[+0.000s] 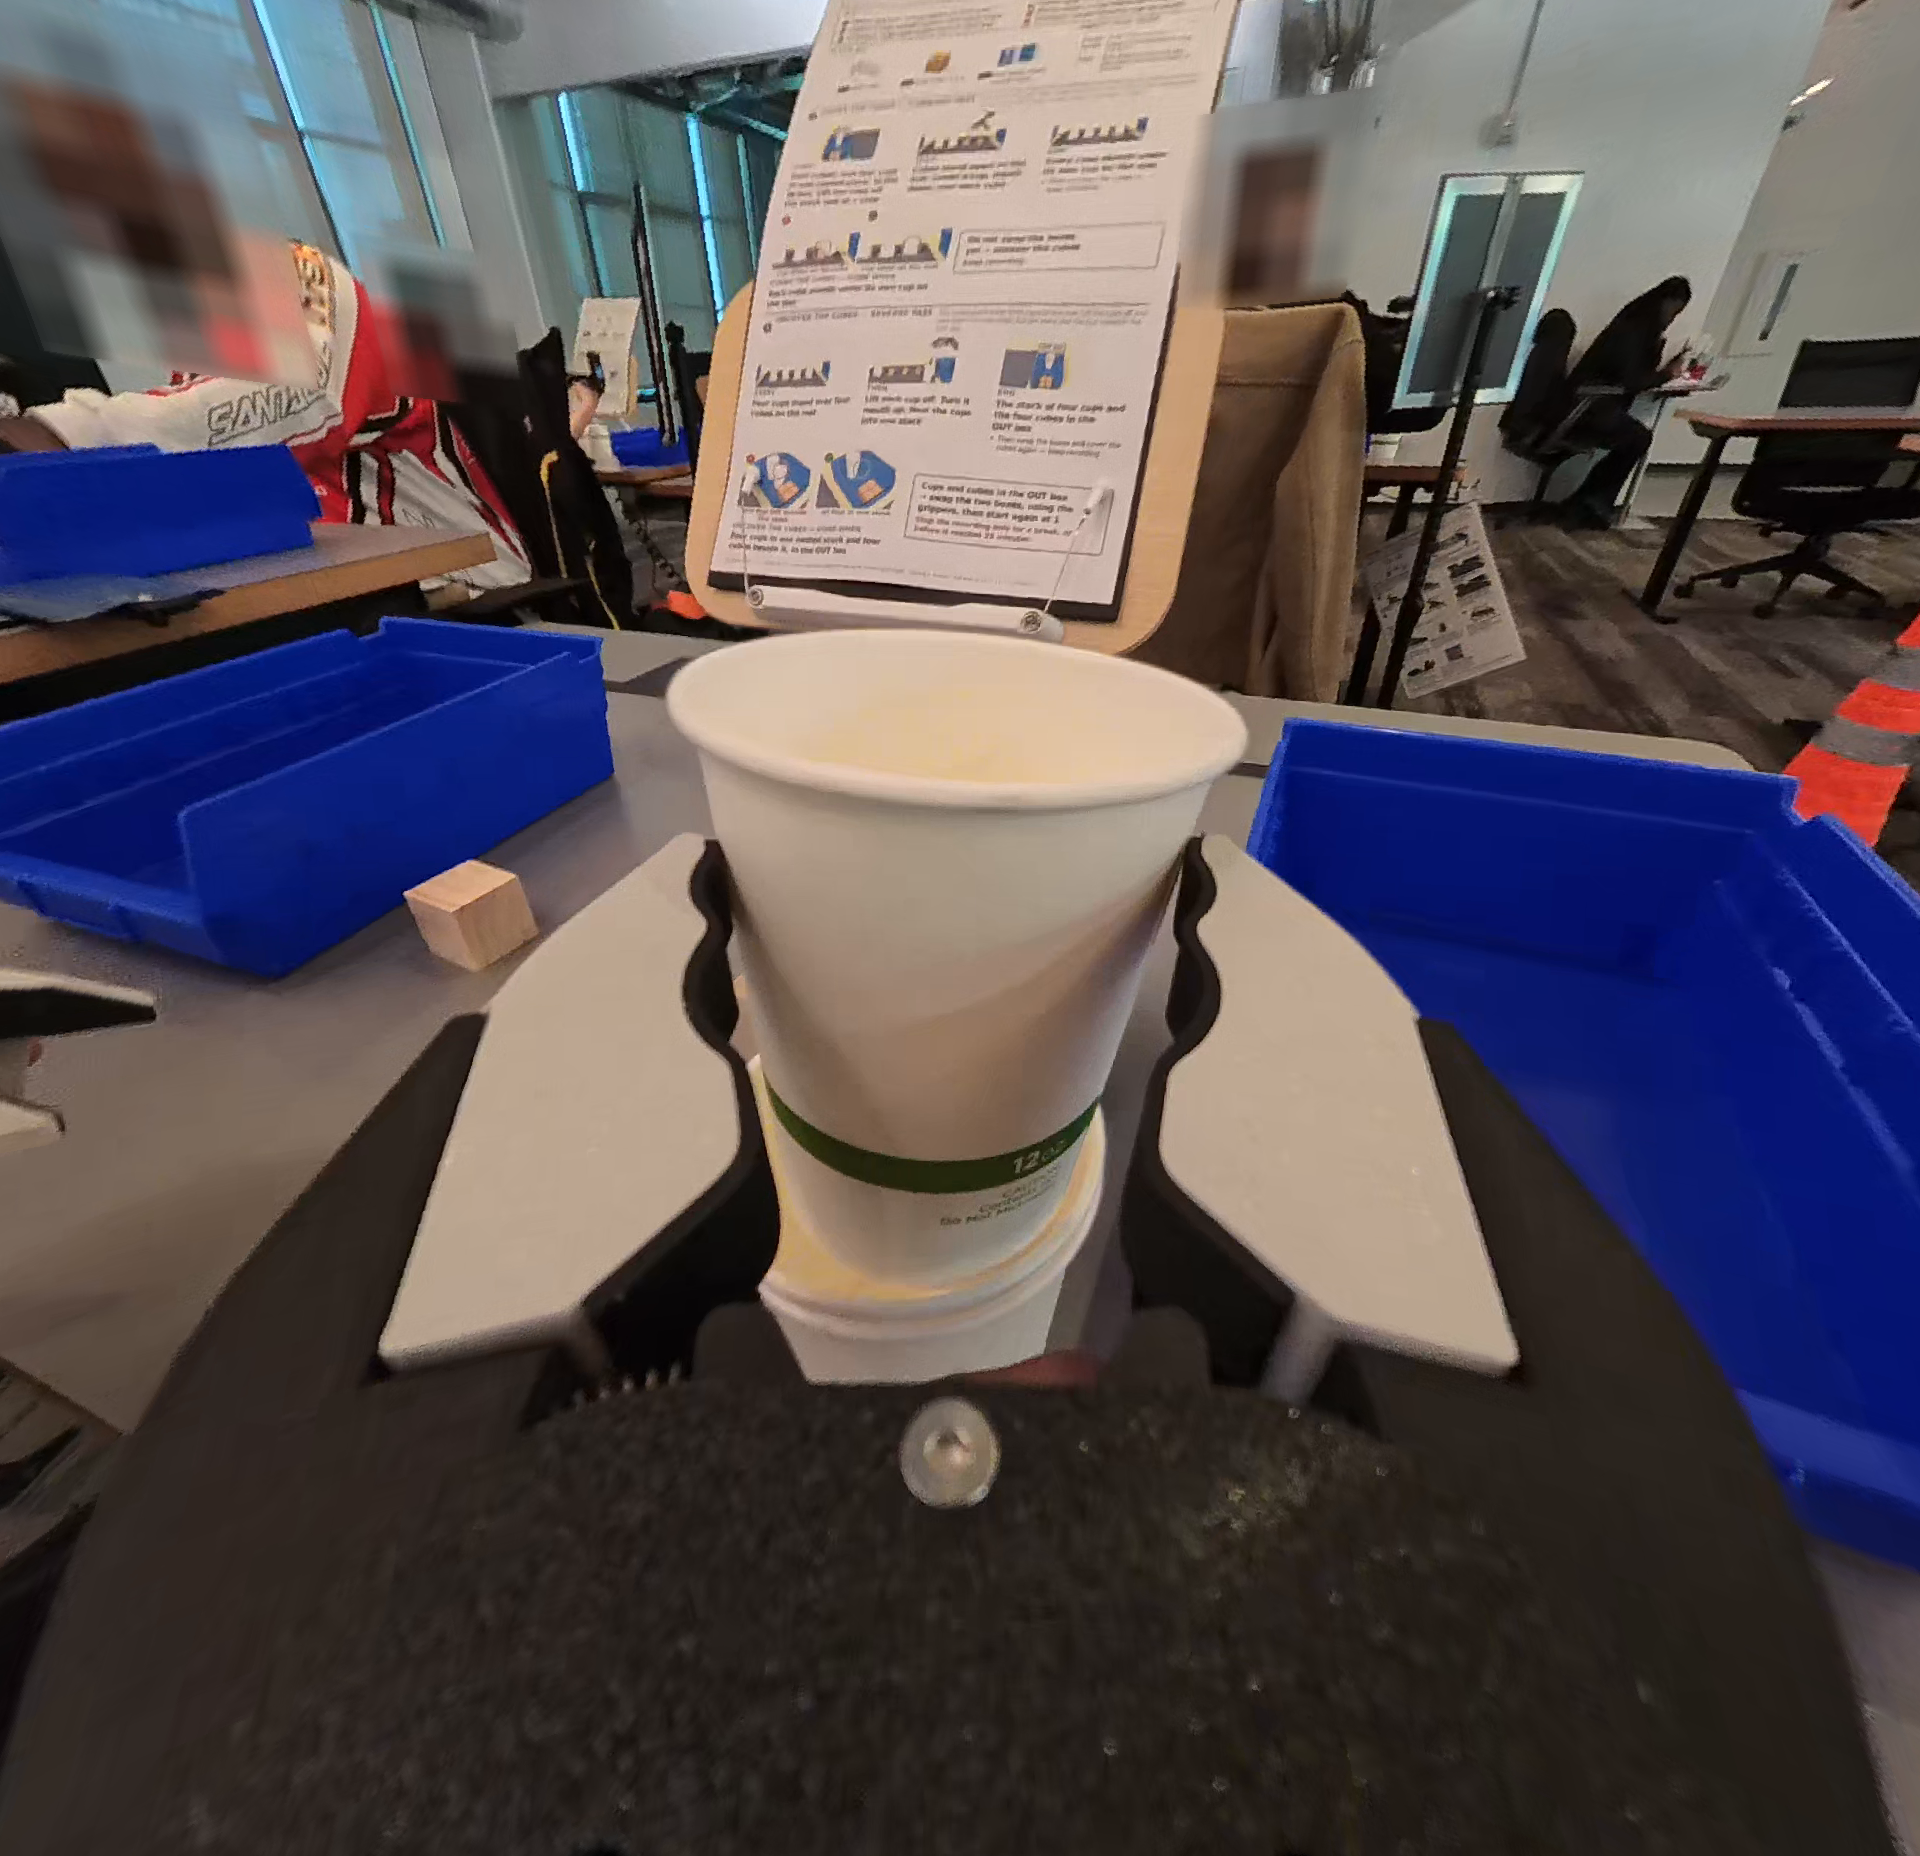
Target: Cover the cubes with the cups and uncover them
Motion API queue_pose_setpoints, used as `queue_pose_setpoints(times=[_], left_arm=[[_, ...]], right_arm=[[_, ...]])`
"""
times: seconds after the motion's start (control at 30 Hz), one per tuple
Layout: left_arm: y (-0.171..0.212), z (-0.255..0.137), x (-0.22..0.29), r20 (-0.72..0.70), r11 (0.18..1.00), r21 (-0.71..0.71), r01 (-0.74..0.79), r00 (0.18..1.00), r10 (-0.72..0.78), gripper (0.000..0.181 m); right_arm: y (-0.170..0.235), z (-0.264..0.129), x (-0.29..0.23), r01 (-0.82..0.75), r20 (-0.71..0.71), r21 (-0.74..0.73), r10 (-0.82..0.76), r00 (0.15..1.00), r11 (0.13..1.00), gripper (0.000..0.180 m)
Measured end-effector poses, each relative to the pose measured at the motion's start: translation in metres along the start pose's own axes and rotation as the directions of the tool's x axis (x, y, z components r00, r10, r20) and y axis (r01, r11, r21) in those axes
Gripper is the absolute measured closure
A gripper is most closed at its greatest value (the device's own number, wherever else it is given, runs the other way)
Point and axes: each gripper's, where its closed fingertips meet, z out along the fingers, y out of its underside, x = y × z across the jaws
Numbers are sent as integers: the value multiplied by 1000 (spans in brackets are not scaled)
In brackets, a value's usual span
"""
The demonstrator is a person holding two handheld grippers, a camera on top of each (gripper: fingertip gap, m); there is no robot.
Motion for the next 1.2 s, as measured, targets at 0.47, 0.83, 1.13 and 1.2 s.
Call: queue_pose_setpoints(times=[0.47, 0.83, 1.13, 1.2], left_arm=[[9, 0, -14, 75, 997, -37, -61, 995, 63, 126], [20, 5, -10, 49, 993, -84, -78, 995, 83, 125], [23, 7, -2, 24, 989, -102, -106, 994, 109, 125], [22, 6, -4, 34, 989, -102, -106, 993, 110, 125]], right_arm=[[46, 19, -10, 63, -44, -164, -71, 997, 984, 97], [73, 11, -11, 34, -1, -331, -36, 999, 943, 96], [58, -4, -20, 96, 101, -324, -67, 993, 941, 84], [36, -13, -24, 111, 133, -268, -77, 988, 957, 82]])
